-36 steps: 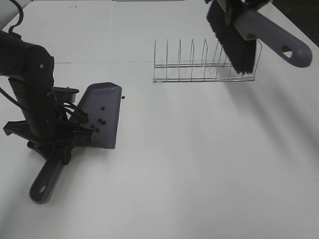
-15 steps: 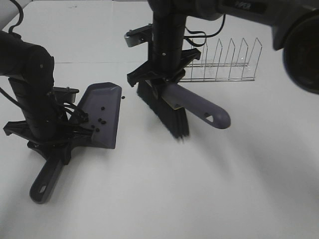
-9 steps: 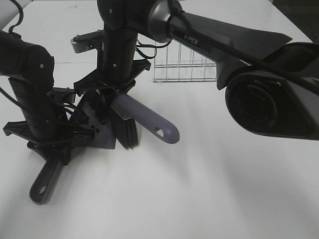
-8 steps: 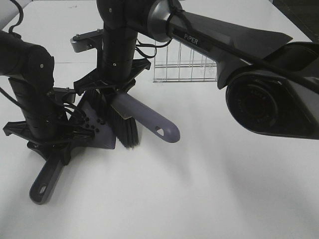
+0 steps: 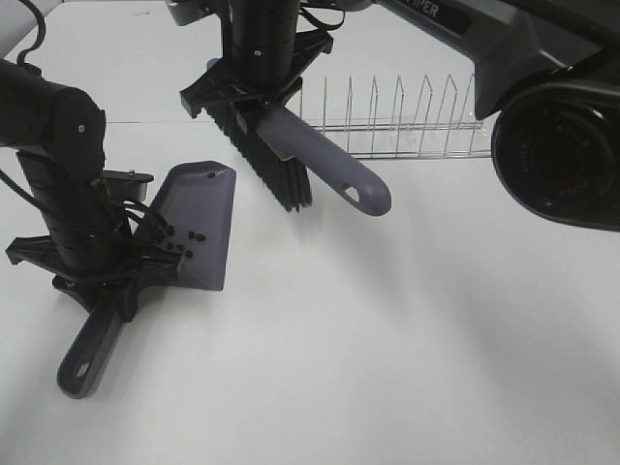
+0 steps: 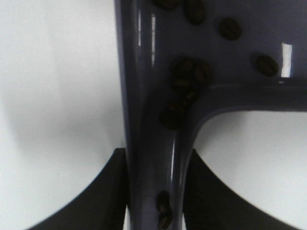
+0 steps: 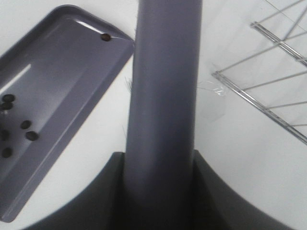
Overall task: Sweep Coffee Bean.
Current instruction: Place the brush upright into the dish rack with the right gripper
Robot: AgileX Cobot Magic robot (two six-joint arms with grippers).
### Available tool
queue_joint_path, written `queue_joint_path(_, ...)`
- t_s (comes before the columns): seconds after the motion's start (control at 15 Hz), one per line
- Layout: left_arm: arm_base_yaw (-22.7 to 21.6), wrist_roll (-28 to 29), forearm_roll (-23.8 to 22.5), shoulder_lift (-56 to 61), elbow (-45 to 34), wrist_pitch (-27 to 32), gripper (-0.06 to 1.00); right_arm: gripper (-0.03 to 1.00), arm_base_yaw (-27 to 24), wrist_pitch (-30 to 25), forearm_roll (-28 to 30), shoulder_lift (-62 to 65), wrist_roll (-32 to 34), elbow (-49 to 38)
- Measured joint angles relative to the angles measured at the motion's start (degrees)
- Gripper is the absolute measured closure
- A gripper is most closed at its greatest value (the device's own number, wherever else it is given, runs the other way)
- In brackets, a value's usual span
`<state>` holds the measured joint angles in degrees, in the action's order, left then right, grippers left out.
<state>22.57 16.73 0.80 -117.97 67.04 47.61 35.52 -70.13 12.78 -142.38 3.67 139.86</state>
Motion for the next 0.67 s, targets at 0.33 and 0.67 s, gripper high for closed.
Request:
queue_joint_path(0.33,0.0,0.0,0.0,0.0,0.0,0.06,0.68,0.69,-5.96,-0.17,0.11,1.55,-0.34,-0.23)
queue_joint_path(0.67,0.0,0.0,0.0,0.0,0.0,0.06,0.68,0.69,-10.71,-0.57,-0.29,1.83,-1.55,-0.29)
